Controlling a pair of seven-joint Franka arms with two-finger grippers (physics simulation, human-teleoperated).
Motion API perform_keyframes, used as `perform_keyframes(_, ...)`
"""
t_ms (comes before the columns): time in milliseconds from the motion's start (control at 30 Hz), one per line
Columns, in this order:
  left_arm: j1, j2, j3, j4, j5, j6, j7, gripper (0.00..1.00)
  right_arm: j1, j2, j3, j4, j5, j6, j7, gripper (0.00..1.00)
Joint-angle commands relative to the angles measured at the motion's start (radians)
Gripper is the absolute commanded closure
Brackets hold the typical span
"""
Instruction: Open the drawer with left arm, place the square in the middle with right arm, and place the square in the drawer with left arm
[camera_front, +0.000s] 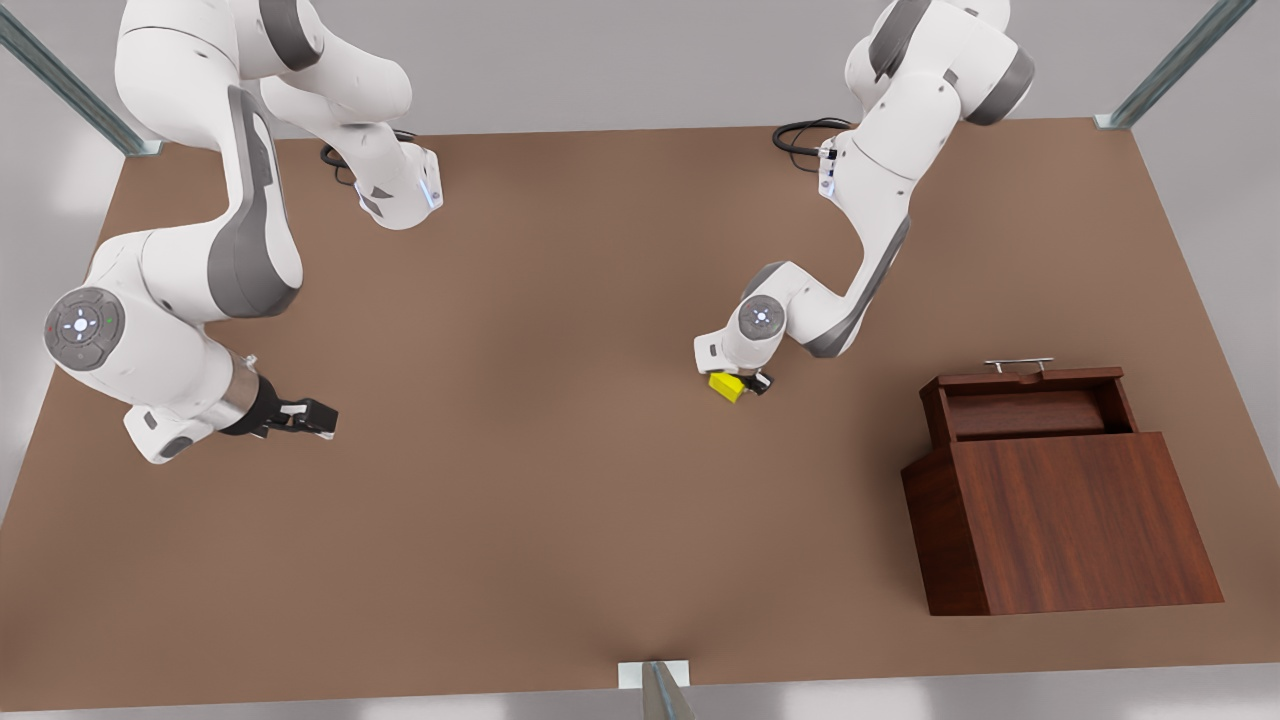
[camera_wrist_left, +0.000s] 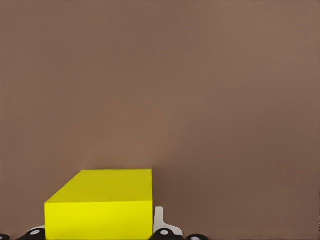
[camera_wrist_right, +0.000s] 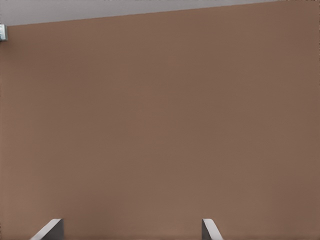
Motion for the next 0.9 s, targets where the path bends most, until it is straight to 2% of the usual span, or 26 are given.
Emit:
perform_keyframes(0,0.001,-0.002,0.0,0.0,-0.007,-0.002,0.0,0.27,-0.001,-0.001,0.0,0.0,-0.002,0.0,0.0,0.0)
perform_keyframes(67,0.001,0.0,0.0,0.0,-0.007,-0.002,0.0,0.29,0.0,-0.004,0.0,0.0,-0.002,-0.005,0.0,0.0)
perform_keyframes(300,0.001,-0.052,0.018,0.0,-0.01,-0.04,-0.006,0.28,-0.001,-0.001,0.0,0.0,-0.002,-0.005,0.0,0.0)
perform_keyframes(367,0.001,-0.123,0.047,0.0,-0.105,-0.088,-0.021,0.28,-0.001,-0.001,0.0,0.0,-0.002,-0.002,0.0,0.0)
perform_keyframes(467,0.008,-0.255,0.14,0.049,-0.133,-0.276,-0.093,0.27,0.0,0.001,0.0,0.0,-0.002,0.0,0.0,0.0)
perform_keyframes(700,0.24,-0.462,0.258,0.114,-0.13,-0.528,-0.115,0.27,-0.001,0.002,0.0,-0.002,-0.002,0.0,0.0,0.0)
perform_keyframes(867,0.424,-0.422,0.258,0.115,-0.122,-0.485,-0.067,0.25,0.0,0.002,0.0,0.0,0.0,0.0,0.0,0.0)
